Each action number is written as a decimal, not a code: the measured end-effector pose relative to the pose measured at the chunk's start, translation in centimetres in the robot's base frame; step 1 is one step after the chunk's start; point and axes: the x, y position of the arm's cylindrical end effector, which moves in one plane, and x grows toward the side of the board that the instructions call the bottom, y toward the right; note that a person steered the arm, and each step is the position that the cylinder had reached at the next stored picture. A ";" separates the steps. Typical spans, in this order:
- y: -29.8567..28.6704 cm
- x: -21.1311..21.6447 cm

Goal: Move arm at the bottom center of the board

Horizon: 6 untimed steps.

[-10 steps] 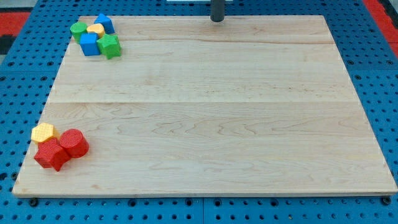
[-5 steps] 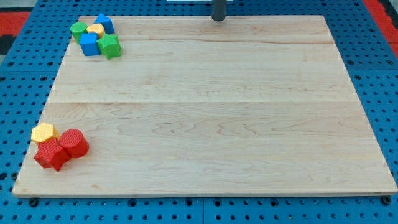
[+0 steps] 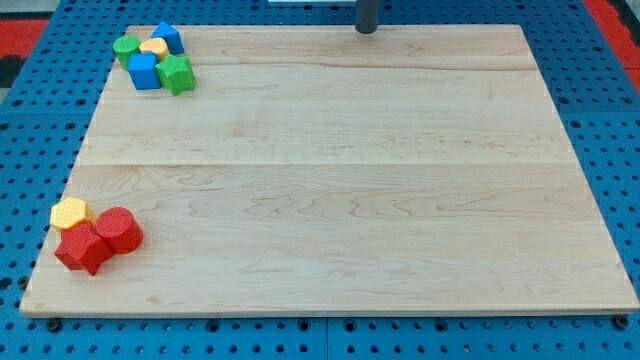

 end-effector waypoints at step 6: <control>3.8 9.6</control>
